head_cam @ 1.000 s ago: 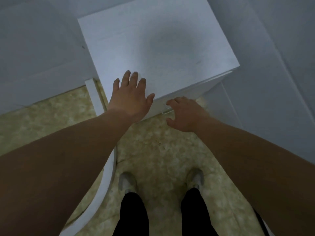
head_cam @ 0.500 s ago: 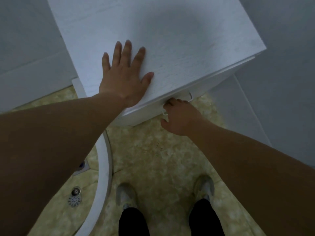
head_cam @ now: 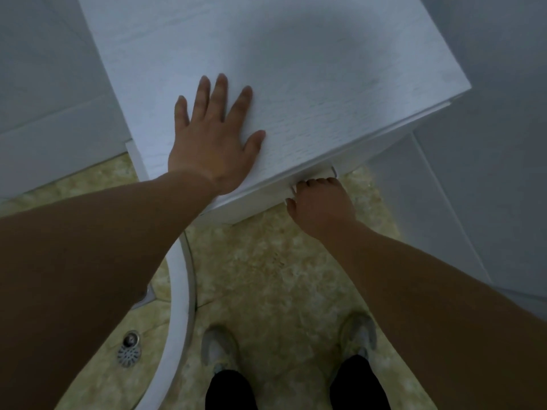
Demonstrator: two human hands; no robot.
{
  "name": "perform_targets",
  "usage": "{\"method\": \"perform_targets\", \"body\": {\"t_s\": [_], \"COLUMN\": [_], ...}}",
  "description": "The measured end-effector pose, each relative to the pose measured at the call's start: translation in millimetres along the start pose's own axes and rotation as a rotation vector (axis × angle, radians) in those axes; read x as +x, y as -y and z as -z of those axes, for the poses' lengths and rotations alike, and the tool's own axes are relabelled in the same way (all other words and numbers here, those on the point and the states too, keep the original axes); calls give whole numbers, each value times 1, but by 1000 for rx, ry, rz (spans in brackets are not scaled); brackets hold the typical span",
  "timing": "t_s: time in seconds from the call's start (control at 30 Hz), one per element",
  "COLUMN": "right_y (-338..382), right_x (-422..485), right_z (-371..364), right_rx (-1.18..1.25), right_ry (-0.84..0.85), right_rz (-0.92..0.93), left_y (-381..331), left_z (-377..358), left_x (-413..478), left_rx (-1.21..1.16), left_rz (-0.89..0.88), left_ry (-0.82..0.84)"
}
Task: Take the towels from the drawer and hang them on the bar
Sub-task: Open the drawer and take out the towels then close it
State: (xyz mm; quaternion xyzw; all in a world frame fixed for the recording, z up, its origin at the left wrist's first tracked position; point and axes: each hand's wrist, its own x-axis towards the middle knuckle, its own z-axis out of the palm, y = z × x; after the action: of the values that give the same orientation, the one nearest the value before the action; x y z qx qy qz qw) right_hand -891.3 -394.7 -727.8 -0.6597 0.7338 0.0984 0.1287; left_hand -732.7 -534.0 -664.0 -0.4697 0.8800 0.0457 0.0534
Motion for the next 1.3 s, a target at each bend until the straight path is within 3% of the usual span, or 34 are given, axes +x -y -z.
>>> {"method": "perform_targets", "body": {"t_s": [0.33, 0.87, 1.0, 1.2, 1.3], "right_y": [-7, -13, -9, -8, -16], "right_x": [-13, -96, -130, -169, -145], "right_z": [-3, -26, -22, 26, 58], "right_rx": [-138, -127, -54, 187, 238], "right_ry": [109, 211, 126, -400, -390], "right_rz": [60, 46, 48, 275, 203], "left_y": [-1, 0, -4, -12, -17], "left_z": [0, 4, 5, 8, 13], "left_x": [-1, -4, -11, -56, -84], "left_rx": [11, -9, -14, -34, -39], "left_rz": [9, -7, 17, -43, -56], "left_ry": [-10, 21, 72, 195, 198]}}
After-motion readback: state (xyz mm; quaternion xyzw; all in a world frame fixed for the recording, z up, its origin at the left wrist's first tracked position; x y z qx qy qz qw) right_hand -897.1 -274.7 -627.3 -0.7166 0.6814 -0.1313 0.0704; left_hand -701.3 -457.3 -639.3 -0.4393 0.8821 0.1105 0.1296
